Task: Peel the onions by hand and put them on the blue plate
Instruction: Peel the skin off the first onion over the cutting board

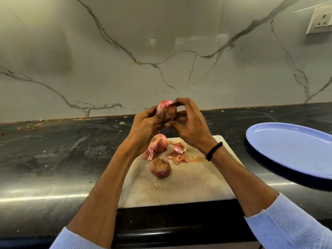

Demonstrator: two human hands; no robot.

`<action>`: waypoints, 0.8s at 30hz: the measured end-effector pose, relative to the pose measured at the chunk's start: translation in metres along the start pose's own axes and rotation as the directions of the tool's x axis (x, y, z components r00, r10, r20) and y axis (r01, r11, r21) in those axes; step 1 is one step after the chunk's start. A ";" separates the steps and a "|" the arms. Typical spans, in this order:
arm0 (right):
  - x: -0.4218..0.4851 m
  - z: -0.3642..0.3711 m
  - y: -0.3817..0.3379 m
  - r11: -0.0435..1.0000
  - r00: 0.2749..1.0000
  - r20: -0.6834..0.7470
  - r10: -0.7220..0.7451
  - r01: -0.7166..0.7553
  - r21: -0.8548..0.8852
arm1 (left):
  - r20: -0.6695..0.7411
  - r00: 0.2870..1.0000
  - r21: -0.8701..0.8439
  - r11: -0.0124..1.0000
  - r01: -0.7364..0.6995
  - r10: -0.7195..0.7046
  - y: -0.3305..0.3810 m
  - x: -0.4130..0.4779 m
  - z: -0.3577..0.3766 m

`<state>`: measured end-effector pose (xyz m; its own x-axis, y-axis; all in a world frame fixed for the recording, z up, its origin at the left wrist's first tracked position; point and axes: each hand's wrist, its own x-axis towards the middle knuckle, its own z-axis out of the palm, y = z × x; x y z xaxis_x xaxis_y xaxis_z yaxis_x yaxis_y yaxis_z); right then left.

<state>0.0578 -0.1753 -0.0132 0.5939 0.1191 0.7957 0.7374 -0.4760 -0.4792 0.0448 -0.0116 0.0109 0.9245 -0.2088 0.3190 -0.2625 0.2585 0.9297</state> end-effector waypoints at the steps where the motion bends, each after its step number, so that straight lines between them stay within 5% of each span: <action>1: 0.000 0.000 0.001 1.000 1.000 -0.005 -0.015 0.015 -0.021 | 0.007 1.000 0.005 1.000 -0.002 0.002 0.000 -0.001 0.000; 24: 0.000 -0.001 0.007 0.982 0.990 -0.073 -0.118 0.106 -0.156 | 0.003 1.000 0.071 0.997 -0.031 0.030 -0.003 -0.001 -0.003</action>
<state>0.0621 -0.1791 -0.0164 0.4776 0.1106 0.8716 0.7368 -0.5908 -0.3288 0.0459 -0.0093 0.0075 0.9152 -0.2039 0.3477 -0.3096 0.1971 0.9302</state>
